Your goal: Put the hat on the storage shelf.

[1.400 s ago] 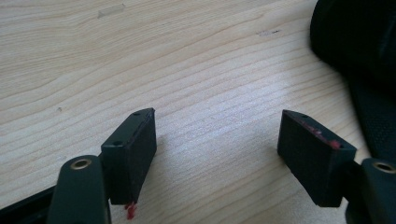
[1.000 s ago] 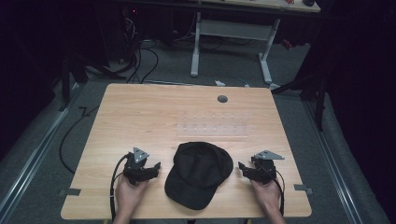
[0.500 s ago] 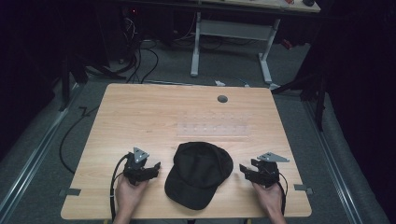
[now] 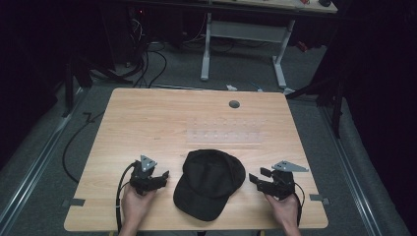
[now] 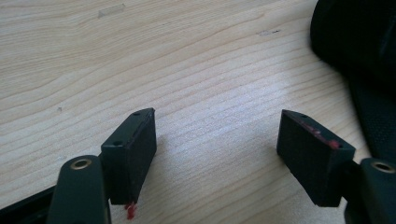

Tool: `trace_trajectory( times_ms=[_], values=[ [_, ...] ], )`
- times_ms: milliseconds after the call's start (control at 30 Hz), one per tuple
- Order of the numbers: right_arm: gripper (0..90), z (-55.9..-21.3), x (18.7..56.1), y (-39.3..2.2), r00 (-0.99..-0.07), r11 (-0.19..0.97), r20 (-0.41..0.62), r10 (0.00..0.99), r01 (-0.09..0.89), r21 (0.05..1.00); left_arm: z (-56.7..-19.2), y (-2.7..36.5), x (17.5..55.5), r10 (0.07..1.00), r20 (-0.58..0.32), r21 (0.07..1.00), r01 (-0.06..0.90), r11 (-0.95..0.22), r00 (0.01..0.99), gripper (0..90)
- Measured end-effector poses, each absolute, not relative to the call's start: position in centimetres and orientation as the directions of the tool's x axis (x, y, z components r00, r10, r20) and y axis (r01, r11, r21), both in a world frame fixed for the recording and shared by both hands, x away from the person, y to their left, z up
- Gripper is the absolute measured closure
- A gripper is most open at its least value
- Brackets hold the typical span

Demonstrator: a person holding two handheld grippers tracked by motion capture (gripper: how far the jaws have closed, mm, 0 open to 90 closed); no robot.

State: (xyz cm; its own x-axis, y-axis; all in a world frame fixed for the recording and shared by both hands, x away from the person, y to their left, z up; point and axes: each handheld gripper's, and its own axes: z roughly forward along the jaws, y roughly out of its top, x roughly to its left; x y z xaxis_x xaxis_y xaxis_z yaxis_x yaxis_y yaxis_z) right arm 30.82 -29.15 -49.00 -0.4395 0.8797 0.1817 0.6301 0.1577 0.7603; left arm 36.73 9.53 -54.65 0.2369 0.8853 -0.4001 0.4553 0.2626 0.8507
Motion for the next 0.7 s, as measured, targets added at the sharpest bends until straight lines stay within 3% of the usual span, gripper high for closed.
trace_trajectory(
  times_ms=[700],
  values=[
    [33.1, -45.7, 30.3, -26.1, -0.55, 0.245, 0.147, 0.822, 0.574, 0.781, -54.6, 9.6, 36.7, 0.885, -0.401, 0.85, 0.456, 0.263, 0.237, 28.6]
  ],
)
